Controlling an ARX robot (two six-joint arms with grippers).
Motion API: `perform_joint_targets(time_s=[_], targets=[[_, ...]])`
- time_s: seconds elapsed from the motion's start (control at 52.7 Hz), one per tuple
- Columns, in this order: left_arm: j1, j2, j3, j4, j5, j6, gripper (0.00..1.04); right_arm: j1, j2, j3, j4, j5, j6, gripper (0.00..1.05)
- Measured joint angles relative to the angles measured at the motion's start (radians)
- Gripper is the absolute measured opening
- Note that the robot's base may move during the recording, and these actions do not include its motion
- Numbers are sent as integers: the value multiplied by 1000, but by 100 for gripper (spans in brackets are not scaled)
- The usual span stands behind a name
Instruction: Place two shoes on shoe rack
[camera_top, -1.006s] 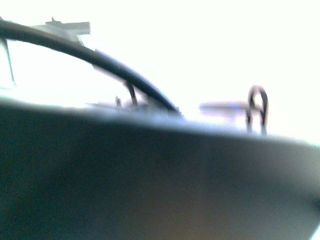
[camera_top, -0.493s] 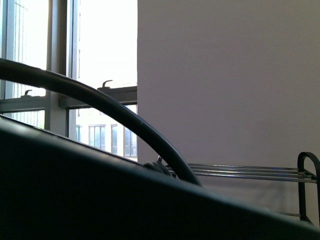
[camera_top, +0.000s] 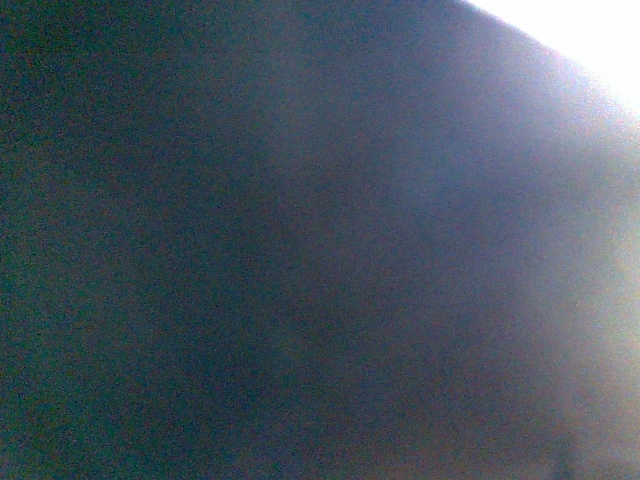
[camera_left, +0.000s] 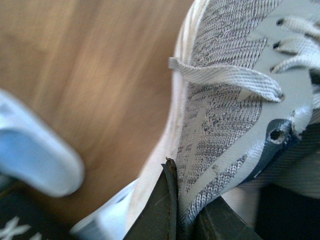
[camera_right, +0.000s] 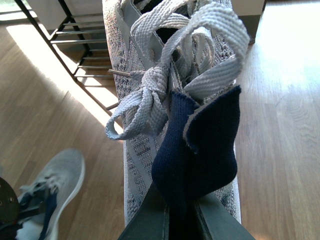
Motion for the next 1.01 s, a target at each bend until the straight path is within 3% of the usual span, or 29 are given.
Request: perform_joint_targets(time_s=[0.285, 0.455, 0.588, 0.911, 1.006], targets=[[-27, -34, -147, -731, -40, -282, 2, 0, 0, 0, 0, -1, 0, 2], [-29, -82, -332, -971, -156, -325, 2, 0, 0, 0, 0, -1, 0, 2], [-10, -109, -418, -1020, -307, -341, 2, 0, 0, 0, 0, -4, 0, 2], [10, -107, -469, -1020, -431, -317, 2, 0, 0, 0, 0, -3, 0, 2], [67, -107, -391, -1025, -331, -121, 2, 0, 0, 0, 0, -3, 0, 2]])
